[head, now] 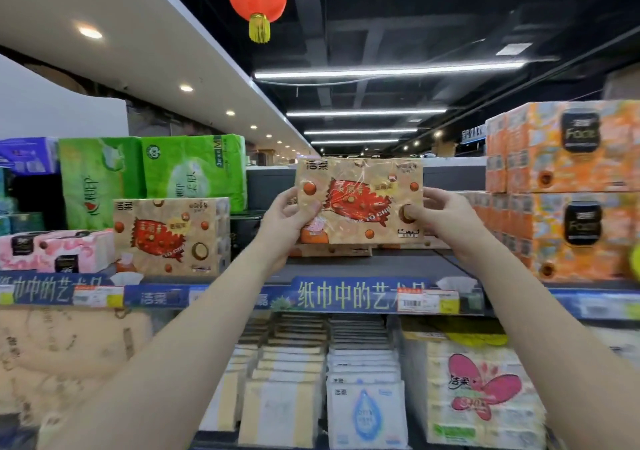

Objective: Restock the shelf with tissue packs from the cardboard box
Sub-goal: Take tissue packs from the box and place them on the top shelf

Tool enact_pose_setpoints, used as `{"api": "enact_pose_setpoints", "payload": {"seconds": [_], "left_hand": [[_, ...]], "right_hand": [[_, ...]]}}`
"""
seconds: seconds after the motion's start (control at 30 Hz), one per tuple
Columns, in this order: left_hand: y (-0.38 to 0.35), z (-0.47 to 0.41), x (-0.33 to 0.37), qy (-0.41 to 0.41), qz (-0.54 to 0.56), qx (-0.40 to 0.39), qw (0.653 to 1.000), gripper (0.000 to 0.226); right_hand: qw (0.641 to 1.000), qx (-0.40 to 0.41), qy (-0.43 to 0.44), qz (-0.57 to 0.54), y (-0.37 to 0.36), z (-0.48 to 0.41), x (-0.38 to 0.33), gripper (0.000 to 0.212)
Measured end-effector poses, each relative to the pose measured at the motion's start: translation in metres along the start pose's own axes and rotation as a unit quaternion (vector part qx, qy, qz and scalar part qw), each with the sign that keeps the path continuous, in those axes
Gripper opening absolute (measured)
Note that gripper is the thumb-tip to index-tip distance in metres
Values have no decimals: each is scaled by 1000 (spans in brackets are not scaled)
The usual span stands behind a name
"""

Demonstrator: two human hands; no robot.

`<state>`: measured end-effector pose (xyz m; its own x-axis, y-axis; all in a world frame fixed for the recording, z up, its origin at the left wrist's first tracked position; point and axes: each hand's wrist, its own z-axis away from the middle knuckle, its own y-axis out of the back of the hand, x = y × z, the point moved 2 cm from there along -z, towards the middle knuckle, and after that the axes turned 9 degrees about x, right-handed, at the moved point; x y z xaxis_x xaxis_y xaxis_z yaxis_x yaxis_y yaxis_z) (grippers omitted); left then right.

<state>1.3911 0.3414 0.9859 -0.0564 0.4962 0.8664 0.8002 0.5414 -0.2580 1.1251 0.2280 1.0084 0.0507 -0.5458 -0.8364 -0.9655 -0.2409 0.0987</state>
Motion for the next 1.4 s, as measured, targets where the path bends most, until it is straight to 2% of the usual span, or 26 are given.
{"api": "enact_pose_setpoints", "payload": {"seconds": [0.1,0.23,0.4,0.5,0.6,0.73,0.87,0.97,1.17,1.3,1.4], "left_hand": [[-43,-9,-11,1,-85,-14,996,80],[-94,-9,-28,-24,-212,-9,977,75],[-118,-11,-55,-7,-317,14,948,61],[-122,-13,-67,-7,-345,25,938,55],[-127,-18,-66,-2,-334,41,942,55],[-134,-22,-64,6,-330,59,942,54],[-137,-23,-67,-1,-342,58,938,49],[-137,-23,-68,-7,-338,53,940,48],[-142,-24,-73,2,-319,27,947,68],[-141,-28,-73,-6,-341,22,940,70],[-142,-28,-72,-38,-386,19,922,65]], "right_hand": [[996,86,-19,24,28,-13,17,38],[978,176,-38,107,52,-33,48,45],[939,180,-26,291,60,-42,65,49],[924,178,-20,338,56,-44,74,35],[931,182,-36,316,57,-52,84,24],[957,165,-66,228,58,-57,88,62],[957,129,-83,245,59,-59,90,75],[953,116,-80,267,57,-60,91,80],[968,144,-108,177,55,-66,98,83],[970,91,-107,197,56,-67,97,87],[967,76,-101,222,58,-67,98,87]]}}
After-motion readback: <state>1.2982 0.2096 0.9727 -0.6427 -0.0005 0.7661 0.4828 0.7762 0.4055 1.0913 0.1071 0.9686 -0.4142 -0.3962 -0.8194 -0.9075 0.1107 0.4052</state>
